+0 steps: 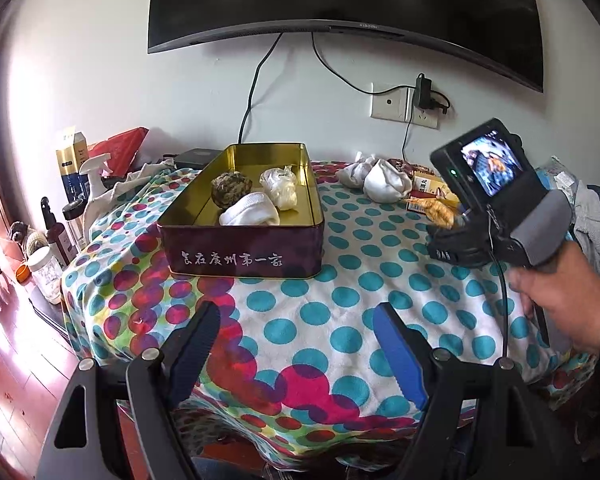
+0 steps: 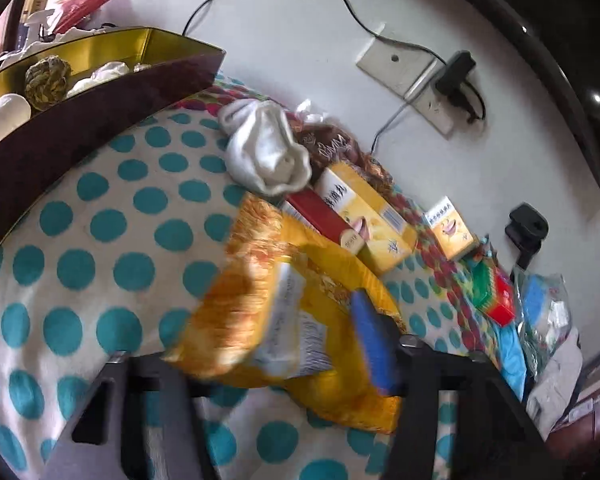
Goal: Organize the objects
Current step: 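Grasp the yellow snack bag with the right gripper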
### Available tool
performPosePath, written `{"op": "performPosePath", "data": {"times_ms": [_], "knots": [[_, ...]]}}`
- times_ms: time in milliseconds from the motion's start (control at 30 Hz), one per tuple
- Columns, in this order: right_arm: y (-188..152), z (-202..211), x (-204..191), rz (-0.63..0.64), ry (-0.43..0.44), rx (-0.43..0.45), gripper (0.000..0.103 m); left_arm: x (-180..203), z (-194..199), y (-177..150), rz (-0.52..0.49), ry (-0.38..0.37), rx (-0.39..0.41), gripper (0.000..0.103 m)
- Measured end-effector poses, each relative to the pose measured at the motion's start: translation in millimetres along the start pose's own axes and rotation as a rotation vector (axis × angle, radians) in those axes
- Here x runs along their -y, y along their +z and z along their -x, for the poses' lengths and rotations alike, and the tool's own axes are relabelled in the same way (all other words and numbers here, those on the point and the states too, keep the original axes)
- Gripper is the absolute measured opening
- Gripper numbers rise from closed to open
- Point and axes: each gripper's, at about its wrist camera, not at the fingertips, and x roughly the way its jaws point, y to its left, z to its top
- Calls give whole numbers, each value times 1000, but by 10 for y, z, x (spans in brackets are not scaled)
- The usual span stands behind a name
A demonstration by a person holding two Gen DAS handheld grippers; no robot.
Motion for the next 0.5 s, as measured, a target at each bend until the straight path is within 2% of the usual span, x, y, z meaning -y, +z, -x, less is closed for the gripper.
{"op": "performPosePath", "data": {"times_ms": [67,133,233,500], "knots": [[3,13,0,-2,11,18,37,1,-6,-3,-3,3,-3,81],[3,55,110,-63,50,39,29,-10,-6,-3,1,4,-5,81],[-23,116,275,-142,91,50,27,-23,-17,-4,10,8,-12,81],[3,280,543,-234,143,83,21,-18,-36,-15,8,23,-24,81]]}}
